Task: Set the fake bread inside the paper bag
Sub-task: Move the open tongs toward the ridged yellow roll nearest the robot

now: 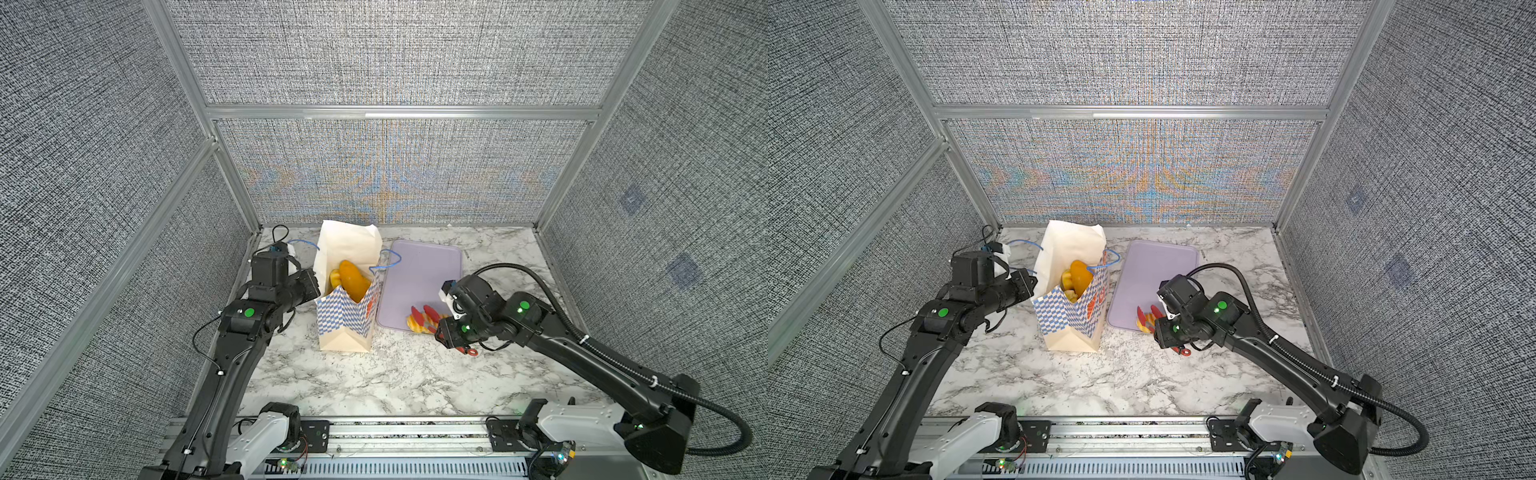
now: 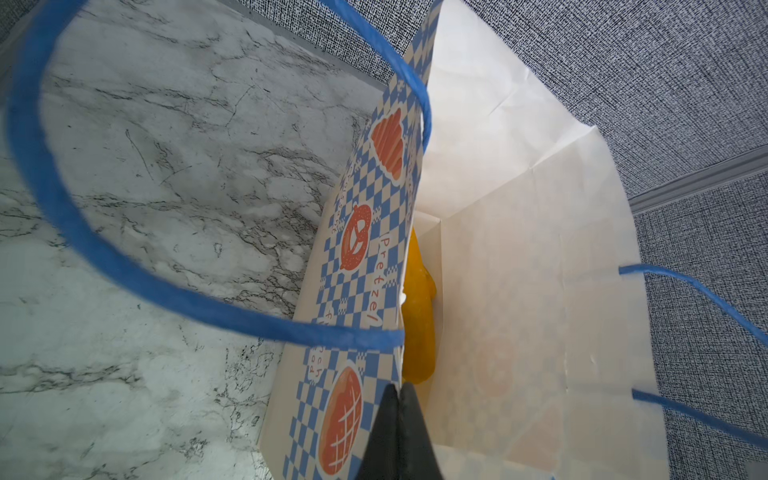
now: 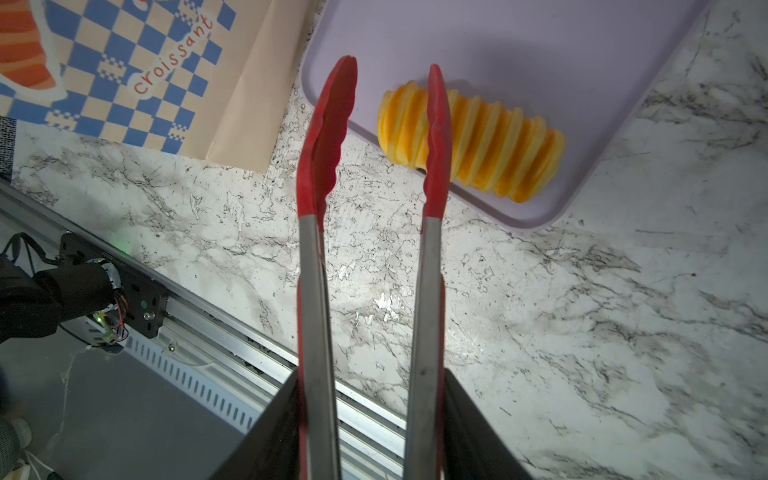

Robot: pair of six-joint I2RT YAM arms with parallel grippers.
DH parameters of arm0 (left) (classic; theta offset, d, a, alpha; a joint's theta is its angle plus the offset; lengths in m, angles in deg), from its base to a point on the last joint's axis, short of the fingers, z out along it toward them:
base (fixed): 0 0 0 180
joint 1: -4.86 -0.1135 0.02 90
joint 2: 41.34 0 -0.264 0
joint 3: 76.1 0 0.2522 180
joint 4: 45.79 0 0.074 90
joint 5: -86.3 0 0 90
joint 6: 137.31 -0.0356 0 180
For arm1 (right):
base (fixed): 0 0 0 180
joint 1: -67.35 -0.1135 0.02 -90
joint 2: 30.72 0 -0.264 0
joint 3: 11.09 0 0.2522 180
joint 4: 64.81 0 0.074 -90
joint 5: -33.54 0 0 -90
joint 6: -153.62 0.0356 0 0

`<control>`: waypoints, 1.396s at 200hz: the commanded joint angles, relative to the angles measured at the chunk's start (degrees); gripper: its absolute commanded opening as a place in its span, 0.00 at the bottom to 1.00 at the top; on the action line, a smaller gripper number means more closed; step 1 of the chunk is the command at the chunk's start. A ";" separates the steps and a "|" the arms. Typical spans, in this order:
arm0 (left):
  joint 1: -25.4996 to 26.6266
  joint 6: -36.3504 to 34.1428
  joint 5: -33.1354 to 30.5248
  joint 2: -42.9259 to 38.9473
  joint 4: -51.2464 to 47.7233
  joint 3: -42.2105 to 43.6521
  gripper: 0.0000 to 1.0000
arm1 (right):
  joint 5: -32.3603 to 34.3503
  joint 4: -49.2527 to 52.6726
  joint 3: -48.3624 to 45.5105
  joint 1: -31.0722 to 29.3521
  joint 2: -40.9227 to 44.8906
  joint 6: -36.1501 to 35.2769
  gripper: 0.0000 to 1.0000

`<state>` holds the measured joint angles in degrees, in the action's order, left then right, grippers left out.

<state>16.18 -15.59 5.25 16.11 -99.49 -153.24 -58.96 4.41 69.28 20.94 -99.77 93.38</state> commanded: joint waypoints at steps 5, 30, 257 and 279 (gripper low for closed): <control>-0.05 0.00 -0.49 -0.15 0.66 0.36 0.00 | 2.28 2.80 -0.98 0.01 1.89 2.00 0.50; -0.03 0.00 -0.36 -0.11 0.79 0.36 0.00 | 3.34 5.30 -2.15 -0.04 3.90 2.94 0.50; -0.05 0.18 0.19 0.90 1.00 -0.34 0.00 | 3.43 1.35 -11.34 1.67 4.02 6.12 0.50; 0.02 0.09 0.03 0.91 0.84 -0.48 0.00 | 2.86 0.18 -11.50 2.21 3.28 5.75 0.50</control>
<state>16.18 -15.37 5.47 16.96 -98.66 -153.15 -55.46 6.95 57.83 22.78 -95.93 99.72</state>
